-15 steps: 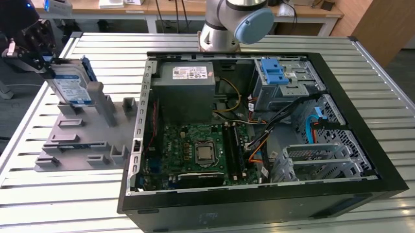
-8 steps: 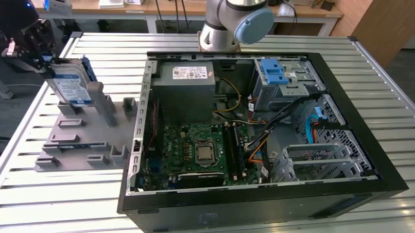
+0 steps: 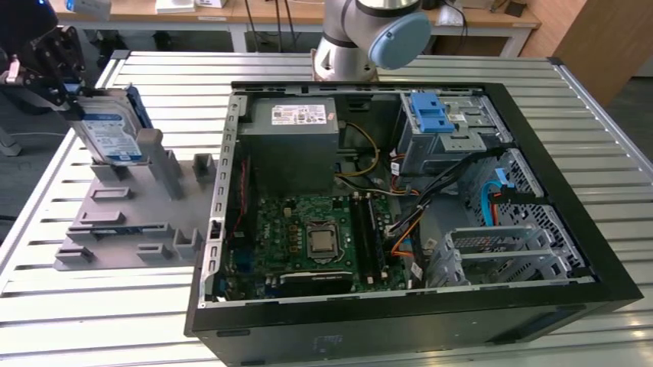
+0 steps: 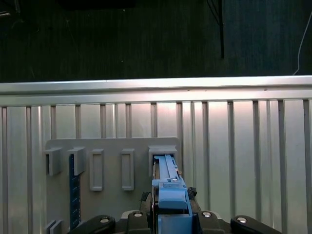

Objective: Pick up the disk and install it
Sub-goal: 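Pick up the disk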

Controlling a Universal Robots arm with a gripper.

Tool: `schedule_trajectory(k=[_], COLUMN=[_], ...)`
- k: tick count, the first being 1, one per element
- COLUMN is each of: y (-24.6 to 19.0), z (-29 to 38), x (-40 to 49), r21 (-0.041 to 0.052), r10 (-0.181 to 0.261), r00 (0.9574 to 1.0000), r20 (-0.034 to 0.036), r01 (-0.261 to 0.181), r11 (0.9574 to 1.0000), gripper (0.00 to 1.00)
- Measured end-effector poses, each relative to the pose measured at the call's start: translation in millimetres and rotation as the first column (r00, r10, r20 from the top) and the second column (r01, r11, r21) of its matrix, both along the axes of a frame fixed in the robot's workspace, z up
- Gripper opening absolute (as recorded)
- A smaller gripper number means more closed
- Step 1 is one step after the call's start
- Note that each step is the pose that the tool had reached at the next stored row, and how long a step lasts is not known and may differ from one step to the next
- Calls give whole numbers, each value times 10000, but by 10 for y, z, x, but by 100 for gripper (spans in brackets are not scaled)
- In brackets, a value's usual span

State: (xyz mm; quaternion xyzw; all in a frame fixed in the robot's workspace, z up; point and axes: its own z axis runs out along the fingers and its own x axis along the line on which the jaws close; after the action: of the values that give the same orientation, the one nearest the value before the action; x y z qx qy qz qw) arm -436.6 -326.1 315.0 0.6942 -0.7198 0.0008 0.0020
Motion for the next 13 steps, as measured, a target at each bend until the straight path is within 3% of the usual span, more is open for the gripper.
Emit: schedule_trajectory(k=[13], y=[0], z=[124], x=[-1], r21=[0], r10=[0], r00=[10000], r20=[2], r01=[0], r11=[10000], gripper=[36])
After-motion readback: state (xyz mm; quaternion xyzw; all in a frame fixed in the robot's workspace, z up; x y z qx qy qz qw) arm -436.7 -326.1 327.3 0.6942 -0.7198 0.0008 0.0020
